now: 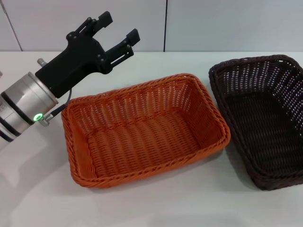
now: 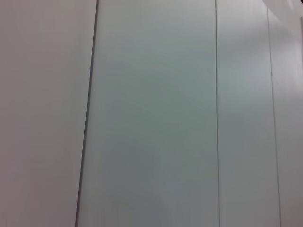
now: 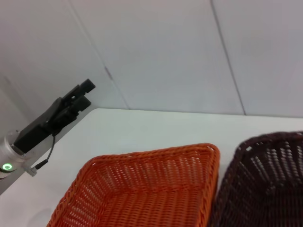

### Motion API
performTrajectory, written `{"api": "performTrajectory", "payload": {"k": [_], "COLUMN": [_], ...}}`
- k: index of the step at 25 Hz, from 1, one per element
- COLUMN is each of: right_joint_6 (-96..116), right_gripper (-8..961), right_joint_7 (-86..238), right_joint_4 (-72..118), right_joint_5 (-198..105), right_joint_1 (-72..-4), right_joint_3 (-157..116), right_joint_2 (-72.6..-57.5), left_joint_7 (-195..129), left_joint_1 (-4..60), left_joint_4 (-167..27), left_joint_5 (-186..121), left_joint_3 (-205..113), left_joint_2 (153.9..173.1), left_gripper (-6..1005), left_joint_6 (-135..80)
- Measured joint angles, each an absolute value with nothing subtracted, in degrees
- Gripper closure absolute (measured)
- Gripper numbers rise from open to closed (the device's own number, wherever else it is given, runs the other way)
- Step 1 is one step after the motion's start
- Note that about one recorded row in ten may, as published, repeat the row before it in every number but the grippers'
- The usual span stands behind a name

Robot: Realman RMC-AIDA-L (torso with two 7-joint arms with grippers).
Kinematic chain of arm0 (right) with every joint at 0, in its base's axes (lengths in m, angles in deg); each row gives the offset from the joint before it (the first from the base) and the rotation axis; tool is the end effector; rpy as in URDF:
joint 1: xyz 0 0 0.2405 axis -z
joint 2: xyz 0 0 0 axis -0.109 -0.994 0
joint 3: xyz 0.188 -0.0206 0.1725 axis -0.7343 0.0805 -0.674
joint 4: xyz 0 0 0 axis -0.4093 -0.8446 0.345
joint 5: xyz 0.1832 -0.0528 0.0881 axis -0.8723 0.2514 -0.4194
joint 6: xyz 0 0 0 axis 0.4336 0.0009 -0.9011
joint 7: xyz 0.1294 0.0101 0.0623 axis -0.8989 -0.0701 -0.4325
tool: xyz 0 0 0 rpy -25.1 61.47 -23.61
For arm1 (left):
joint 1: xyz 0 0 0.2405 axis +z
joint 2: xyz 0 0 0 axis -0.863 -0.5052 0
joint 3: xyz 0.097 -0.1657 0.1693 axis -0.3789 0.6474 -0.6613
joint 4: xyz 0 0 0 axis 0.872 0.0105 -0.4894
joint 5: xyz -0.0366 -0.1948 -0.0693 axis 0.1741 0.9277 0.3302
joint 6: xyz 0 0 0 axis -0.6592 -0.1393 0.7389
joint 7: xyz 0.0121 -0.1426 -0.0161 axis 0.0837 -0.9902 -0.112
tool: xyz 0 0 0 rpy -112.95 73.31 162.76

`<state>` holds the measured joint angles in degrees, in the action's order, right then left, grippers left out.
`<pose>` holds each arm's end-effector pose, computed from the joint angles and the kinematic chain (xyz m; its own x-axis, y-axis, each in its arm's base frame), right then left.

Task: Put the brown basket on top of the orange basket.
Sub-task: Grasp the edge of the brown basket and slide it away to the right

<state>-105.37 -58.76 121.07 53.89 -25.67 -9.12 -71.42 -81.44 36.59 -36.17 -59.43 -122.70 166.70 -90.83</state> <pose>0.2241 0.2347 0.1883 0.5942 -0.6230 -0.5087 -0.7935 -0.5575 -0.2440 -0.2096 0.3550 0.0040 0.5490 -0.1275 0.8261 0.4912 -0.7504 -0.4423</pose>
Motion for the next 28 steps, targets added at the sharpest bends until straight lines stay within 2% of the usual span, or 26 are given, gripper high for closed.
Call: {"api": "performTrajectory", "payload": {"k": [28], "right_joint_6": [-104.7], "right_gripper": [128], "right_joint_7": [-58.1], "right_joint_4": [114.8], "right_joint_5": [57.6], "right_joint_1": [-19.3], "right_joint_3": [-17.7], "right_joint_2": [-71.92], "left_joint_7": [-79.4], "left_joint_1": [34.1], "left_joint_4": [-36.6], "left_joint_5": [-60.1], "left_joint_3": [-121.9], "left_joint_2": [166.63], "left_gripper": [157], "left_joint_6": [-86.3]}}
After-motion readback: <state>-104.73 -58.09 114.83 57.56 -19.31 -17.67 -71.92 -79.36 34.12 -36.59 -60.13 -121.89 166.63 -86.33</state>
